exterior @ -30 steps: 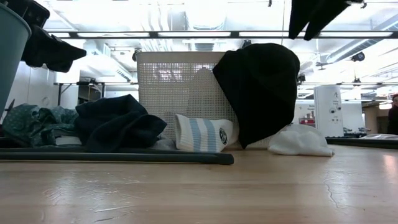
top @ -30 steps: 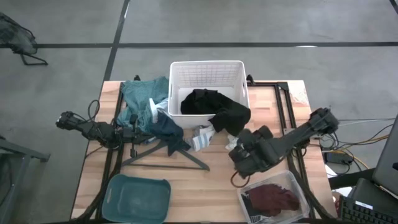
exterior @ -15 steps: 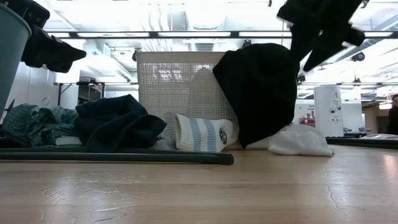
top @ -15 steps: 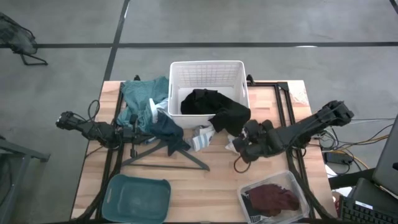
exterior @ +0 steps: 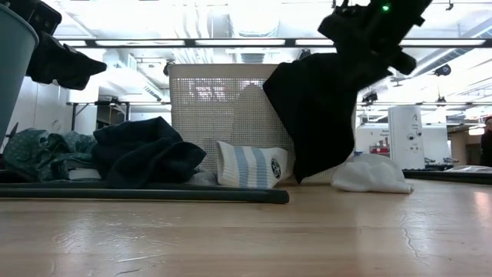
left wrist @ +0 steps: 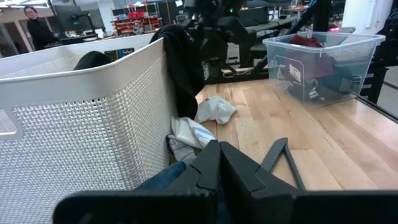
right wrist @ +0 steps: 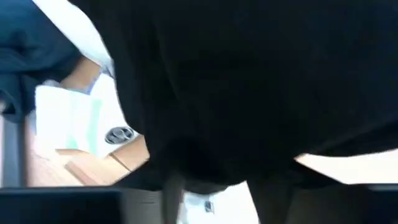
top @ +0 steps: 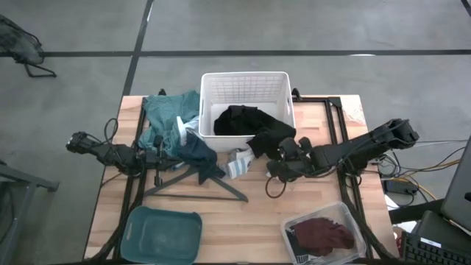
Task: Pick & Place Cloths
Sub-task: Put the black shirt into the white laundry bin
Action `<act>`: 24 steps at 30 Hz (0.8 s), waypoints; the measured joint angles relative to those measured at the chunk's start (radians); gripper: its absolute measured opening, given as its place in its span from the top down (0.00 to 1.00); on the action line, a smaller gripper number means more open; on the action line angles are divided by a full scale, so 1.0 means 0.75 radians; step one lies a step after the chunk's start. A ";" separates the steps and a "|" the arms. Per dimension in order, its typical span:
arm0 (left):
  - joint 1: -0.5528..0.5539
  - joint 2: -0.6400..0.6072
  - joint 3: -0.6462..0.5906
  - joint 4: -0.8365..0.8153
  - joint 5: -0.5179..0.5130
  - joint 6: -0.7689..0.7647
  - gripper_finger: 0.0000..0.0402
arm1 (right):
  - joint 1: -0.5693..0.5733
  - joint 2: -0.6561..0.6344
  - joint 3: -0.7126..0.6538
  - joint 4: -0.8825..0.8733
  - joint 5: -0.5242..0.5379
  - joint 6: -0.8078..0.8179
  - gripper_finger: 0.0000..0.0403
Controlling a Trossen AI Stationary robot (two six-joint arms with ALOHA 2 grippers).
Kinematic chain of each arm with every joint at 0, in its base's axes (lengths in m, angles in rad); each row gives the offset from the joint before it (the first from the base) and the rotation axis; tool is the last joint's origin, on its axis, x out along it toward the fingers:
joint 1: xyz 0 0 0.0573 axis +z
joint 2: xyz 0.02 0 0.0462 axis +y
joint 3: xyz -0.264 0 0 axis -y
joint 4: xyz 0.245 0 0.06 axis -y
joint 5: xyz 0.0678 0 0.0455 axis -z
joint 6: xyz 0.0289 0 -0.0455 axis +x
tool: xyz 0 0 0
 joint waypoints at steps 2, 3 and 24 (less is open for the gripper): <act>0.000 0.000 0.000 0.000 0.000 0.000 0.97 | 0.002 0.000 0.036 0.017 -0.002 -0.050 0.79; 0.000 0.000 0.000 0.000 0.000 0.000 0.97 | 0.003 0.000 0.059 0.019 -0.009 -0.076 0.85; -0.001 0.000 0.000 0.001 0.000 0.000 0.97 | -0.246 0.006 0.836 0.036 0.027 -0.948 0.98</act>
